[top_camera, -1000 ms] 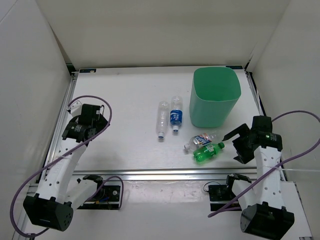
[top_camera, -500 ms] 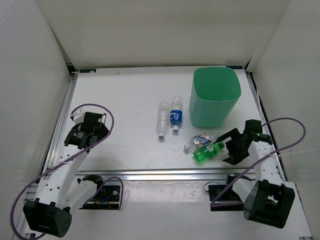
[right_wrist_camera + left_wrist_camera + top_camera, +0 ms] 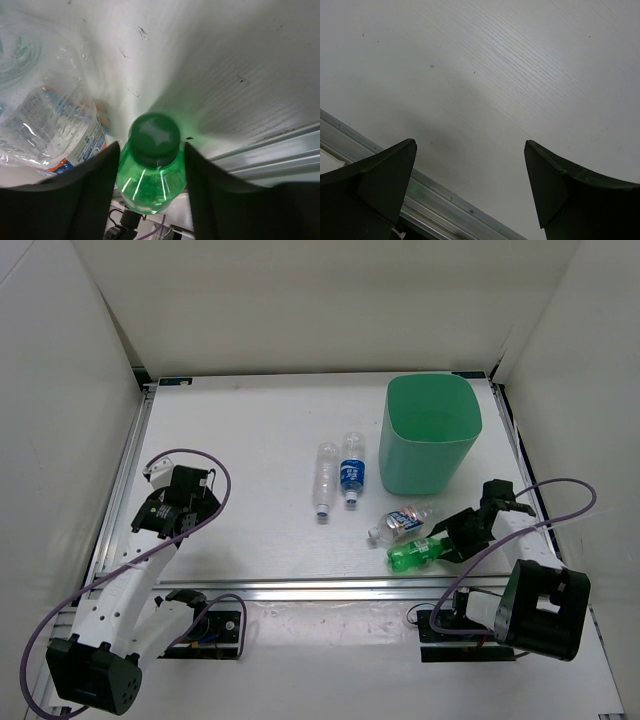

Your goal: Put the plastic bottles in the bin

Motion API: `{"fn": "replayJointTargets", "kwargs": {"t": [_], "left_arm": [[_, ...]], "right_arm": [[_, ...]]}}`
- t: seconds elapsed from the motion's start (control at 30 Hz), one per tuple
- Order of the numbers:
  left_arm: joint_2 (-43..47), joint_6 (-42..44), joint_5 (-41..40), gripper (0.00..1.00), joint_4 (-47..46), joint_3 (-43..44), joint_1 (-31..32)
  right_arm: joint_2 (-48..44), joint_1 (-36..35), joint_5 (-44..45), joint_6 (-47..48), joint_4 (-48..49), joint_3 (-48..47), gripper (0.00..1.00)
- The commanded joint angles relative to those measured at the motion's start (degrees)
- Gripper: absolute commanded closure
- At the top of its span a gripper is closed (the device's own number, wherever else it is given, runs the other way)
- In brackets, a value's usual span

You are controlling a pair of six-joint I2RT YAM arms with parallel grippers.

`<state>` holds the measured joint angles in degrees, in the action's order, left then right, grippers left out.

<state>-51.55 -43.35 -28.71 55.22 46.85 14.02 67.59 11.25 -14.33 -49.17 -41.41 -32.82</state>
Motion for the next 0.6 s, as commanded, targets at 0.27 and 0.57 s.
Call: {"fn": "replayJointTargets", "kwargs": {"t": [0.27, 0.57], "left_arm": [[0.6, -0.1, -2.1, 0.0, -0.6, -0.8, 0.2], [0.0, -1.7, -1.6, 0.0, -1.8, -2.7, 0.2]], "right_arm": [[-8.0, -0.3, 2.4, 1.1, -18.6, -13.4, 0.77], [-8.5, -0.3, 0.4, 1.7, -27.6, -44.2, 0.92]]}}
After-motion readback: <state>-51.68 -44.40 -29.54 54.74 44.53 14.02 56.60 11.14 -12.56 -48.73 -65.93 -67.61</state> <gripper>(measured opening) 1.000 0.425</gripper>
